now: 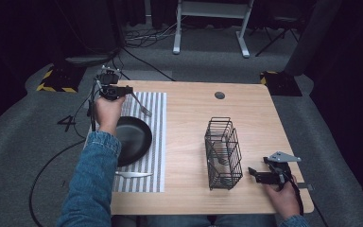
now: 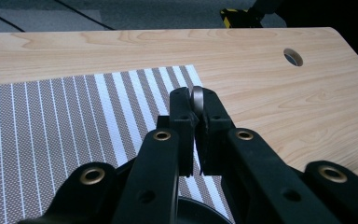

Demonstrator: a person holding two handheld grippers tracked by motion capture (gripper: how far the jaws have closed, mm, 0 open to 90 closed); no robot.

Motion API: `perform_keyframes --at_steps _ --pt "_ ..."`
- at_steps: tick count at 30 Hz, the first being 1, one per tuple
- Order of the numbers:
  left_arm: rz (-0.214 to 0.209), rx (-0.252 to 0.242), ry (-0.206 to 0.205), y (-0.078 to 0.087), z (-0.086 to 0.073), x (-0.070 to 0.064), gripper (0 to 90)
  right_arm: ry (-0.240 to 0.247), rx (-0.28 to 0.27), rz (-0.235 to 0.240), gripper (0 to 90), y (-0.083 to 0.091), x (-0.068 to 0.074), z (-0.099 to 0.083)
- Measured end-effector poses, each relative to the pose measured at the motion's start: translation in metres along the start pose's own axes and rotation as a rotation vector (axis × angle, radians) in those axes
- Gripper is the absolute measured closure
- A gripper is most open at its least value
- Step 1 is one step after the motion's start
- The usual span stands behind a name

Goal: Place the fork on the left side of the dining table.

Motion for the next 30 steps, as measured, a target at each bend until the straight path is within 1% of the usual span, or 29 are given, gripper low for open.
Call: perform_keyframes --at_steps 5,11,16,17,18,20,21,25,26,28,29,30 --pt "-0.002 -0.002 0.016 0.0 -0.001 0.002 86.0 0.0 0.0 0.0 15.1 0.0 0.0 0.0" --pt "0.007 -0.003 0.015 -0.001 -0.001 0.004 85.0 0.0 0.0 0.0 15.1 0.0 0.0 0.0" --pt "0.016 -0.001 0.013 -0.002 -0.001 0.006 78.2 0.0 0.0 0.0 15.1 0.0 0.0 0.0" --pt "0.03 0.001 0.012 -0.003 -0.002 0.008 76.2 0.0 0.0 0.0 15.1 0.0 0.0 0.0" --pt "0.03 0.001 0.012 -0.003 -0.002 0.008 74.5 0.0 0.0 0.0 15.1 0.0 0.0 0.0" --pt "0.038 0.004 0.012 -0.004 -0.002 0.01 72.2 0.0 0.0 0.0 15.1 0.0 0.0 0.0" --pt "0.047 0.003 0.018 -0.004 -0.003 0.013 70.3 0.0 0.0 0.0 15.1 0.0 0.0 0.0" --pt "0.053 0.004 0.021 -0.005 -0.005 0.017 65.7 0.0 0.0 0.0 15.1 0.0 0.0 0.0" --pt "0.063 0.002 0.026 -0.007 -0.006 0.02 64.6 0.0 0.0 0.0 15.1 0.0 0.0 0.0" --pt "0.064 0.003 0.025 -0.007 -0.006 0.021 62.8 0.0 0.0 0.0 15.1 0.0 0.0 0.0" --pt "0.076 0.005 0.03 -0.008 -0.007 0.024 61.6 0.0 0.0 0.0 15.1 0.0 0.0 0.0" --pt "0.076 0.005 0.03 -0.008 -0.007 0.024 60.3 0.0 0.0 0.0 15.1 0.0 0.0 0.0"
Point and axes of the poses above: each handheld gripper's, and its own axes: y roughly backward along the jaws, z roughly out of its top, x roughly to its left, the point moved 6 cm from there along -y, roughly forward along the jaws, and after that the axes turned 5 degrees about -x, right-handed, at the moved point
